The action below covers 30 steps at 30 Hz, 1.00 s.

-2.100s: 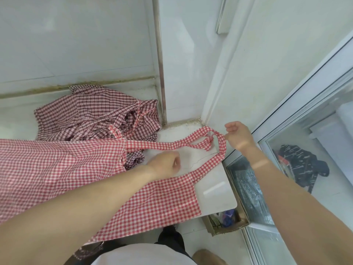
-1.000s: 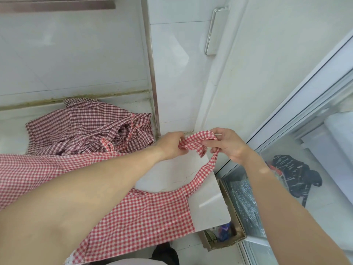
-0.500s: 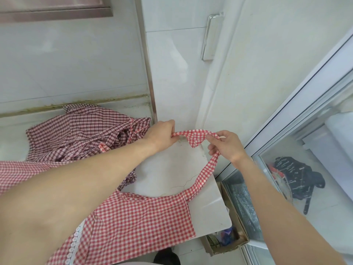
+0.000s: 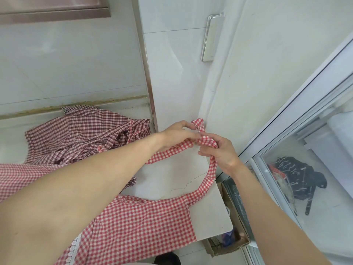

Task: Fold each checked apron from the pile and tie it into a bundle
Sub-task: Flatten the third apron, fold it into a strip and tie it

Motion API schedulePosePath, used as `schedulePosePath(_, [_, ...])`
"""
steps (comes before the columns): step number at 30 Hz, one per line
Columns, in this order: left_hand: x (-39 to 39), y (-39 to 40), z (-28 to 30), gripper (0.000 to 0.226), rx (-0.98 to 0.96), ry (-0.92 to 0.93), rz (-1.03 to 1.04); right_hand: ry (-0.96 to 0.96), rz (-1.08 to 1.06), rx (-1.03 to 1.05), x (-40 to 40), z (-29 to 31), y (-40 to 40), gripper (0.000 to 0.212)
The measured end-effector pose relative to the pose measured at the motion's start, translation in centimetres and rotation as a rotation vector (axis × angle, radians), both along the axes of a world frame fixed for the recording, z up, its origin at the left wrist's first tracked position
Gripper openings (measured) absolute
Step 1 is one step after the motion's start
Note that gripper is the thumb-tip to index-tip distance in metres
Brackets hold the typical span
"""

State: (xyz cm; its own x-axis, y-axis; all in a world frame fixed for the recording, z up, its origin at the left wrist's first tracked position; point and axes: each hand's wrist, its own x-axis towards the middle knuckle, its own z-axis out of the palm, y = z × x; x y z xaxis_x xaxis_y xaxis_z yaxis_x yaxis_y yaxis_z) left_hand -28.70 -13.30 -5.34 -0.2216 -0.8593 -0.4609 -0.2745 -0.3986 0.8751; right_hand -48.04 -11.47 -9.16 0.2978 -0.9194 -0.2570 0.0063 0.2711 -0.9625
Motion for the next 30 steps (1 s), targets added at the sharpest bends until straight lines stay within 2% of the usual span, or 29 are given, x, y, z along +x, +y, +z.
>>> schedulePosePath(3, [-0.8, -1.0, -0.4, 0.049, 0.001, -0.052, 0.110, 0.082, -0.002, -0.050, 0.1, 0.5, 0.0, 0.034])
schedulePosePath(5, [-1.4, -1.3, -0.6, 0.045, -0.032, -0.101, 0.146, 0.140, -0.023, -0.077, 0.2, 0.7, 0.0, 0.028])
schedulePosePath(9, [-2.0, -1.7, 0.0, 0.030, -0.089, -0.145, 0.059, 0.179, -0.105, -0.071, 0.3, 1.2, -0.2, 0.013])
schedulePosePath(14, [-2.1, -2.5, 0.7, 0.029, -0.161, -0.147, 0.095, 0.171, -0.169, -0.024, 0.3, 1.5, -0.4, 0.027])
schedulePosePath(16, [-2.0, -2.5, 1.3, 0.026, -0.193, -0.175, 0.055, 0.167, -0.146, 0.015, 0.3, 1.8, -0.4, 0.036])
schedulePosePath(20, [-1.6, -2.8, 2.6, 0.025, -0.231, -0.236, 0.082, 0.239, -0.016, 0.024, -0.1, 1.8, -0.5, 0.035])
schedulePosePath(22, [-1.5, -3.2, 3.3, 0.026, -0.198, -0.123, 0.193, 0.310, 0.090, 0.040, -0.2, 1.4, -0.5, 0.033])
schedulePosePath(24, [-1.5, -3.4, 4.0, 0.030, -0.170, -0.054, 0.198, 0.344, 0.155, 0.042, -0.1, 1.0, -0.3, 0.030])
schedulePosePath(26, [-1.6, -3.3, 4.3, 0.026, -0.163, -0.166, 0.060, 0.306, 0.132, 0.021, 0.2, 0.9, 0.0, 0.026])
schedulePosePath(28, [-1.6, -2.9, 4.1, 0.024, -0.118, -0.381, -0.125, 0.271, 0.075, 0.005, 0.4, 1.0, 0.1, 0.025])
schedulePosePath(30, [-1.4, -2.5, 3.2, 0.038, -0.068, -0.538, -0.218, 0.262, 0.043, -0.005, 0.4, 1.0, 0.0, 0.027])
